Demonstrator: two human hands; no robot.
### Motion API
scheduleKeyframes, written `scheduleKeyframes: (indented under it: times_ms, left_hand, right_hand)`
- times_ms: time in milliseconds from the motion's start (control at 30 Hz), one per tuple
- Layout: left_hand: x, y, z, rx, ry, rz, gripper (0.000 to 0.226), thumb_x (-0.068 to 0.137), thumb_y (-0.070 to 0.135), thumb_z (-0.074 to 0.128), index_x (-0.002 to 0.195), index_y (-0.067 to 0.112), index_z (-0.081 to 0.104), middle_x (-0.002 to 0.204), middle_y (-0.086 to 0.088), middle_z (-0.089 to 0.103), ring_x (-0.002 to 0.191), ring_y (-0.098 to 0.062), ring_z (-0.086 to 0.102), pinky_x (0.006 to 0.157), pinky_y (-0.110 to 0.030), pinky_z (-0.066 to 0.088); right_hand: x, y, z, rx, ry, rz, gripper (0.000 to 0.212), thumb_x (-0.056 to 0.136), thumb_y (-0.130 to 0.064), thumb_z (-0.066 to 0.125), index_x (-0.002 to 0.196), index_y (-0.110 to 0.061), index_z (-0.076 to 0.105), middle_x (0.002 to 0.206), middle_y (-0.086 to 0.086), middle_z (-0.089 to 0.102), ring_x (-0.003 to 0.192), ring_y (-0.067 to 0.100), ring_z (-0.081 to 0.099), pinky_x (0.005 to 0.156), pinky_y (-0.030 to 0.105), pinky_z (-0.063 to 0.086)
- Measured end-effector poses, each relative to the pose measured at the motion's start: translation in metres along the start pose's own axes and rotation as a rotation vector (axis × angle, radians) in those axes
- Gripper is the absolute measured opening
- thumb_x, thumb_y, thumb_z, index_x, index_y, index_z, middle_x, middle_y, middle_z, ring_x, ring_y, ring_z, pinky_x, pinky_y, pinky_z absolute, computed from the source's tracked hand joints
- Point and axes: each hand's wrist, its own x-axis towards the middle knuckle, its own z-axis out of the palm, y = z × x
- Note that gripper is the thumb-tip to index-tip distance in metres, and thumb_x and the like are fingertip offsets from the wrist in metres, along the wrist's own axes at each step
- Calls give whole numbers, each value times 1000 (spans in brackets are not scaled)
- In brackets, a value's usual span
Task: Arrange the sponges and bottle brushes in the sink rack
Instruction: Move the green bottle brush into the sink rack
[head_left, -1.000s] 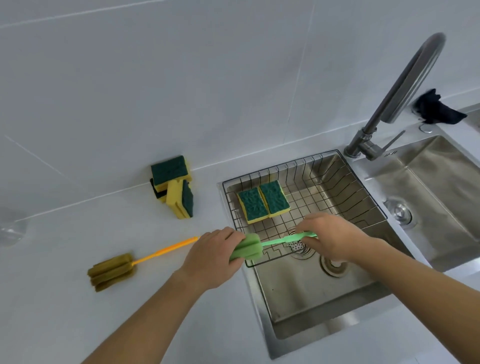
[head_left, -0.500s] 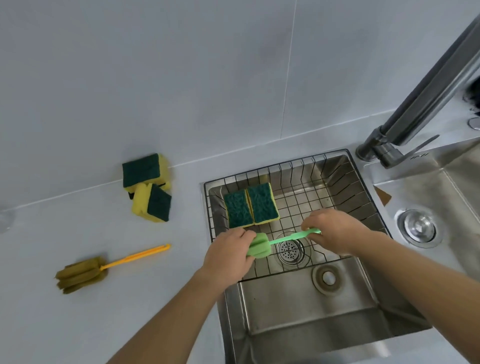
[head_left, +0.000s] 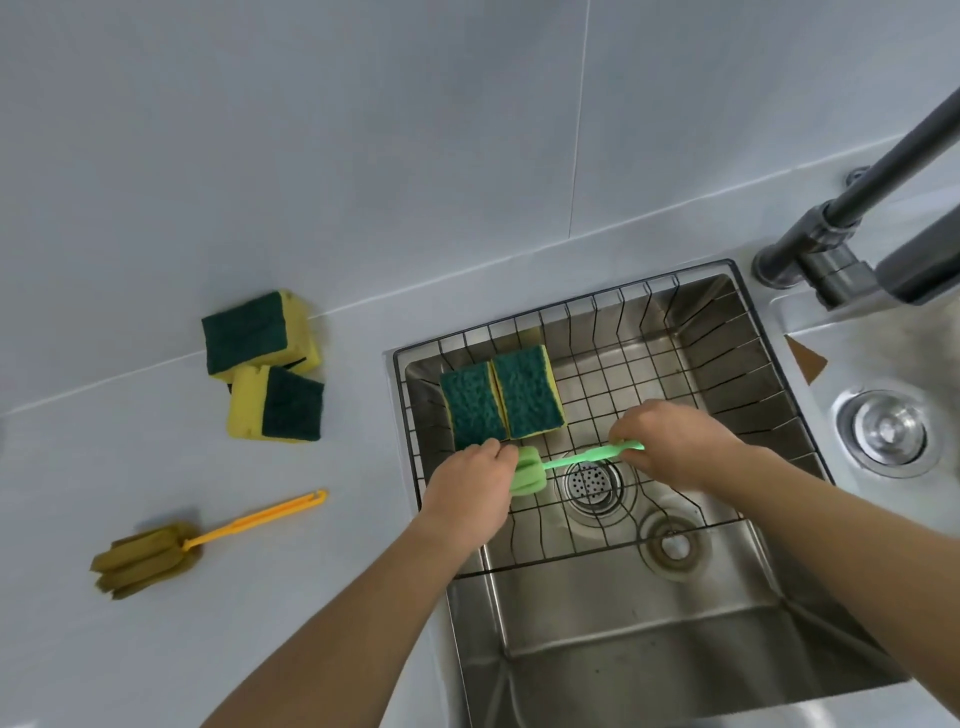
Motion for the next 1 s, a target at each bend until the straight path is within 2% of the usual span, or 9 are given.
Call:
scheduleKeyframes:
  times_ms: [400,633,800,900,1000]
  left_hand:
    - [-2,-6,10,-82,71,12,52,87,28,64,134,15,45,119,-3,58,105,-22,57,85,-35,50]
    - [-18,-10,8,-105,113,52,52,88,27,63,135,14,45,126,-4,56,113,-23,54,93,-36,47]
    - [-29,-17,-1,-109,175,37,39,89,30,58,125,18,56,117,-1,60,101,-20,58,82,-35,52]
    - [-40,-21,-8,-143,197,15,34,90,31,55,122,19,58,109,0,61,91,-19,60,70,-28,46]
    - [-55,-28,-13,-226,179,-12,34,90,32,55,123,22,59,103,0,61,87,-19,59,67,-29,46]
  right_hand:
    - [3,-3,1,-73,-27,-14,24,93,-24,56,116,-22,64,108,-4,59,98,18,57,76,28,46]
    - [-6,-7,-10,-124,-46,52,29,93,-29,55,121,-23,60,112,-4,61,102,19,57,82,33,51]
    - [-19,-13,-25,-109,-74,179,38,94,-30,51,132,-24,54,125,2,62,109,24,60,87,38,53]
    - [-34,-22,-32,-107,-80,257,40,94,-29,52,134,-23,52,125,7,61,109,27,60,90,41,53]
    - [-48,-37,-37,-120,-82,296,40,94,-27,53,133,-19,52,129,8,60,115,28,58,95,42,51]
